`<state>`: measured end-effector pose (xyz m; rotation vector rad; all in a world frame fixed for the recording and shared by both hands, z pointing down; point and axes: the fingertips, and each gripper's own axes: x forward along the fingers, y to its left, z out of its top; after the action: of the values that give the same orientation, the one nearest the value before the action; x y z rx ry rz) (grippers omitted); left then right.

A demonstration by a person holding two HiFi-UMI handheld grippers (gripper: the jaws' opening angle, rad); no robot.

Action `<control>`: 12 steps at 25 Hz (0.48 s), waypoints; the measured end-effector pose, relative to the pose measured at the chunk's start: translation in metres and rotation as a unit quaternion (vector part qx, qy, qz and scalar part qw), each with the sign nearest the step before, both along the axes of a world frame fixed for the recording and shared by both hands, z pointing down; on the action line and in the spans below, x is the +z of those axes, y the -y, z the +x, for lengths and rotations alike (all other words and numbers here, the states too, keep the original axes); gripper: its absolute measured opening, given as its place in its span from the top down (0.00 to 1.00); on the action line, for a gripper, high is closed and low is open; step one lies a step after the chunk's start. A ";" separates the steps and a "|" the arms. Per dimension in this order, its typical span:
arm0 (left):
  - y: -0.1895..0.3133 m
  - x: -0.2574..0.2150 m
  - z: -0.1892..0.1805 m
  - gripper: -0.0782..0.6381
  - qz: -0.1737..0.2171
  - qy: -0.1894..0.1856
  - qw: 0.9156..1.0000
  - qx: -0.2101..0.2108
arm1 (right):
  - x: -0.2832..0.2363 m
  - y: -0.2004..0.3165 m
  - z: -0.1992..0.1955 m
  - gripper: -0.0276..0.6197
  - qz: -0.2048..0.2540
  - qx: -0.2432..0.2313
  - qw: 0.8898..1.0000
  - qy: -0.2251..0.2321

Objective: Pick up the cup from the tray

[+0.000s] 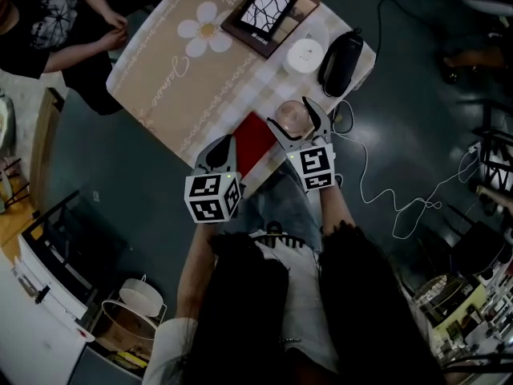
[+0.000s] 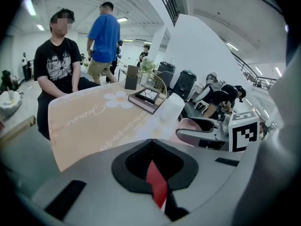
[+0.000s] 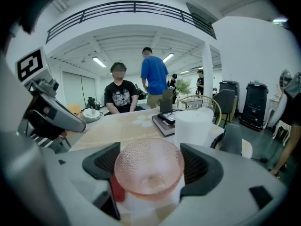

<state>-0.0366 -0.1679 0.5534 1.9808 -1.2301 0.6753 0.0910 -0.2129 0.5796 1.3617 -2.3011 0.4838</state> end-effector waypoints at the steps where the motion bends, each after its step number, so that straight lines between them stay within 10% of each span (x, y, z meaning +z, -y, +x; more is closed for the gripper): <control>1: -0.001 0.000 -0.001 0.88 -0.001 0.001 1.000 -0.001 | 0.000 0.000 0.000 0.34 0.002 0.003 1.000 0.000; 12: -0.011 0.005 -0.012 0.88 -0.011 0.001 1.000 -0.006 | 0.002 0.000 0.002 0.34 0.008 0.017 1.000 -0.018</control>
<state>-0.0482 -0.1567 0.5584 1.9537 -1.2286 0.6820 0.0930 -0.2131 0.5813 1.4072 -2.2613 0.4485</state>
